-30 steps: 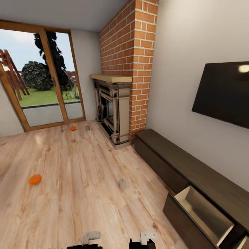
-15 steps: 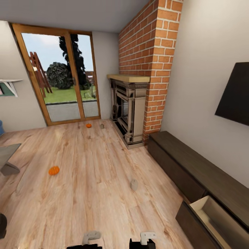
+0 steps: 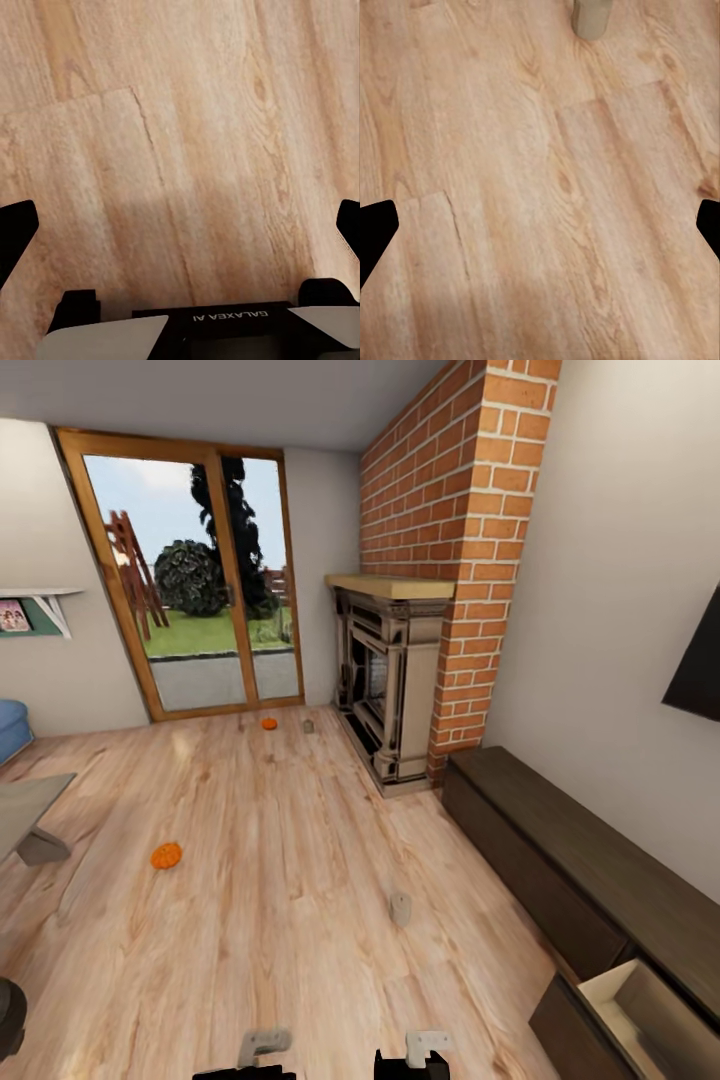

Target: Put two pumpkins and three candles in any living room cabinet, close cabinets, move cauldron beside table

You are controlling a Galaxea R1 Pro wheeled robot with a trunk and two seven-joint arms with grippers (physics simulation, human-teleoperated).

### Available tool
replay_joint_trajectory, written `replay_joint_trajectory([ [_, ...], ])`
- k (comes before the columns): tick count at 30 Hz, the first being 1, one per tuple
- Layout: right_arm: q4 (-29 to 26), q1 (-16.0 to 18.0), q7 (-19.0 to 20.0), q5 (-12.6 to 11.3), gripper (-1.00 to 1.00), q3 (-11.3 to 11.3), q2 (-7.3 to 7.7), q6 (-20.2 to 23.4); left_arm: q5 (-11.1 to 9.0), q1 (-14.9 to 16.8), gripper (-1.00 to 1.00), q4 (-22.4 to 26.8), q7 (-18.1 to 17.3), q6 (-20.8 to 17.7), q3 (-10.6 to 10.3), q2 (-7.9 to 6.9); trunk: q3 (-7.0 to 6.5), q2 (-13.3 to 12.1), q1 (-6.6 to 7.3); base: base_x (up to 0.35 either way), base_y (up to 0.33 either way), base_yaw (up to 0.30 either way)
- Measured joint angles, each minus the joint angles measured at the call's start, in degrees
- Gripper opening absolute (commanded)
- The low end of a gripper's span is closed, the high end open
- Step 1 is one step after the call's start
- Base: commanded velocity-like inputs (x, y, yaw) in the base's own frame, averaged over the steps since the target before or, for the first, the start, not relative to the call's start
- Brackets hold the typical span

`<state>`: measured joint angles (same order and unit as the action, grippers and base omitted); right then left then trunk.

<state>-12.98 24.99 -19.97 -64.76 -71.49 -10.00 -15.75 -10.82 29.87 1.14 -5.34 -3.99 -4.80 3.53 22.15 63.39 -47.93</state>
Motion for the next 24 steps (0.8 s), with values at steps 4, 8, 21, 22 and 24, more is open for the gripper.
replay_joint_trajectory([
  [4, 0.0, 0.0, 0.0, 0.0, 1.0, 0.0, 0.0, 0.0, 0.0, 0.0, 1.0, 0.0, 0.0, 0.0, 0.0, 0.0, 0.0, 0.0, 0.0, 0.327, 0.0, 0.0],
  [8, 0.0, 0.0, 0.0, 0.0, 1.0, 0.0, 0.0, 0.0, 0.0, 0.0, 1.0, 0.0, 0.01, 0.0, 0.0, 0.0, 0.0, 0.0, 0.0, 0.328, 0.049, 0.0],
  [21, -0.08, 0.0, 0.02, 0.0, 1.0, -0.17, 0.0, 0.02, 0.0, -0.01, 1.0, 0.01, 0.1, 0.0, 0.0, -0.01, 0.0, 0.0, 0.0, 0.328, 0.139, 0.082],
  [22, -0.09, 0.0, 0.02, -0.01, 1.0, -0.17, 0.0, 0.03, 0.0, -0.01, 1.0, 0.01, 0.1, 0.0, 0.0, -0.01, 0.0, 0.0, 0.0, 0.327, 0.161, 0.251],
  [24, -0.09, 0.0, 0.02, -0.01, 1.0, -0.14, 0.0, 0.03, 0.0, -0.01, 1.0, 0.01, 0.1, 0.0, 0.0, -0.01, 0.0, 0.0, 0.0, 0.327, 0.162, 0.263],
])
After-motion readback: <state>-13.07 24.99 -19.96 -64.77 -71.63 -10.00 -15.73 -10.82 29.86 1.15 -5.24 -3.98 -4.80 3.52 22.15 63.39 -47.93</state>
